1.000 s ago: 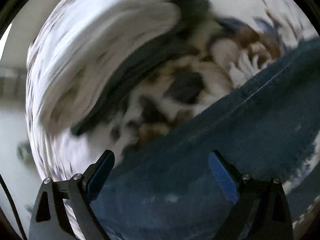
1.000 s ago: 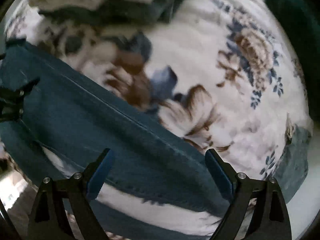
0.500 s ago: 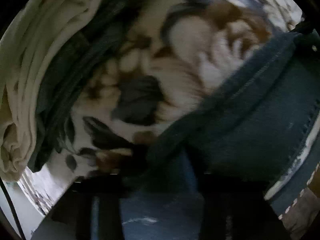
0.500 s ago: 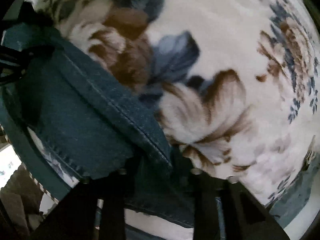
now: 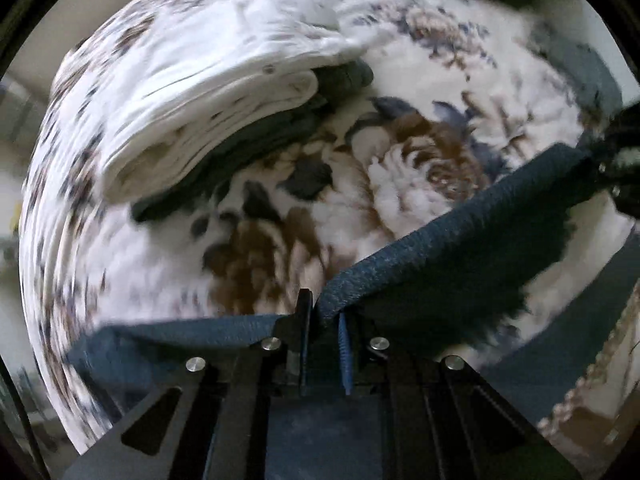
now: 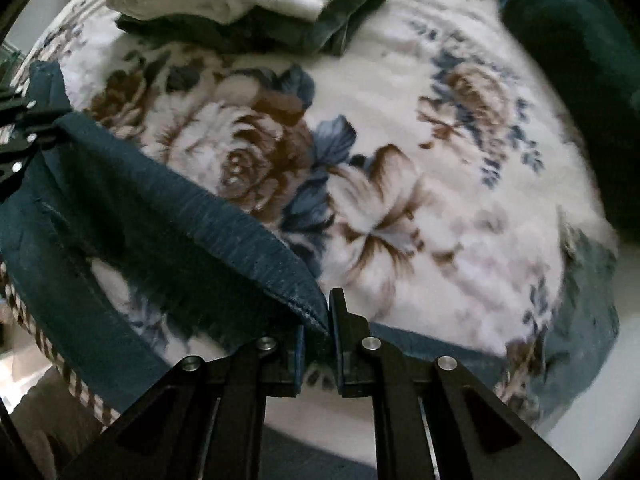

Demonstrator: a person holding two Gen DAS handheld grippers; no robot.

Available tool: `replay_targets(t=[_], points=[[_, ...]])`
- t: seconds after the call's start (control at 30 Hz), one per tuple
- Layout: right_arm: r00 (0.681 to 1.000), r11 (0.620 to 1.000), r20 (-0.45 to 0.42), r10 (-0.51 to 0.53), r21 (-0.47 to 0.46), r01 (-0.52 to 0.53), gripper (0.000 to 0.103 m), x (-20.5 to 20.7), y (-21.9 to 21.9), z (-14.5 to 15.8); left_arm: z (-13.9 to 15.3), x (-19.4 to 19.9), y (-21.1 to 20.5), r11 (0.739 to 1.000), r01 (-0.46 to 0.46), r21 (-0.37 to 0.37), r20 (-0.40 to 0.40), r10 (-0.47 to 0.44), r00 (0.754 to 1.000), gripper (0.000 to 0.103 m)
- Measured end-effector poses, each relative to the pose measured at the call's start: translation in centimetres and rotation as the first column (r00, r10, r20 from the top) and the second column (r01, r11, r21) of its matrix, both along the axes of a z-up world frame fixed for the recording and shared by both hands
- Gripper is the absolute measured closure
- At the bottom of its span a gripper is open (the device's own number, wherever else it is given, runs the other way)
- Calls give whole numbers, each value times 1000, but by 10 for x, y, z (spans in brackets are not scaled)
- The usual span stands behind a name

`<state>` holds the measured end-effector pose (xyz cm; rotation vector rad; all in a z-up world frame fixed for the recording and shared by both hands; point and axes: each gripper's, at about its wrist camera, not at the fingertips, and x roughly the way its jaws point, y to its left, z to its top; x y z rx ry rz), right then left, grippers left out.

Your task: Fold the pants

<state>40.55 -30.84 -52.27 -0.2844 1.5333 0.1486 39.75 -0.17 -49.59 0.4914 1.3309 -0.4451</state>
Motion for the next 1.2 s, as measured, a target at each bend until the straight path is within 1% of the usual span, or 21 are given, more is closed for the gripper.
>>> replay_targets(t=[0.03,0.1,0.17,0.23,0.37,0.43,0.47,0.57,0.63,0.67,0.7,0.73,0.77,0.8,0.83,0.97,1.03,1.07,1.13,1.17,1.2], points=[[1000,1000,21,-3,-11,3,92,-4,7,8,9,-8,-27,999,-33,-9,1,33,999,93],[998,999,55,-12,-31,14,92,-31,18,25,18,-22,-57,995,-96,-14,-4,96,995,93],[998,999,59,-11,-45,13,92,-56,27,28,16,-59,-66,981,-191,-31,-55,189,980,93],[999,998,25,-29,-46,31,92,-88,40,26,5,-92,-55,965,-261,-19,-117,257,959,93],[991,996,-106,-86,-22,85,92,-153,52,-17,-48,-136,-47,937,-347,28,-200,346,917,93],[985,995,-142,-99,-29,96,92,-174,57,-40,-75,-144,-46,924,-379,54,-221,381,898,93],[984,994,-142,-104,-33,100,92,-178,58,-47,-82,-146,-46,919,-389,58,-216,392,894,93],[981,991,-139,-131,-27,129,91,-182,57,-63,-92,-142,-48,905,-419,72,-202,425,882,90],[974,986,-151,-166,-3,168,86,-181,53,-68,-92,-141,-50,891,-448,77,-203,454,868,90],[970,983,-164,-181,4,184,85,-182,51,-70,-90,-141,-53,887,-454,85,-197,462,865,90],[967,981,-173,-189,17,194,77,-183,50,-69,-86,-141,-55,883,-460,91,-189,469,863,89],[965,979,-180,-193,34,202,60,-184,50,-67,-81,-142,-56,878,-470,89,-180,478,859,79],[961,974,-192,-201,65,217,46,-186,49,-61,-74,-145,-57,873,-481,80,-171,487,856,68],[958,970,-198,-206,87,226,10,-187,48,-57,-69,-148,-58,870,-487,76,-168,492,854,31],[957,966,-202,-210,105,234,0,-189,48,-51,-61,-152,-59,866,-495,76,-166,500,850,0],[941,932,-231,-247,208,296,0,-204,41,-18,-33,-172,-63,857,-510,67,-164,514,842,0],[922,899,-225,-313,243,365,0,-207,24,-1,-14,-178,-67,845,-530,64,-116,534,837,0],[902,873,-215,-373,247,420,0,-206,11,7,-8,-178,-70,843,-533,72,-90,537,838,0],[840,807,-198,-506,235,542,0,-203,-24,15,4,-171,-79,839,-537,85,-22,541,841,0],[787,756,-186,-588,218,617,0,-199,-47,14,5,-169,-84,842,-532,93,8,533,846,0],[753,726,-175,-634,201,658,0,-194,-63,11,1,-161,-90,845,-524,109,28,524,851,0]])
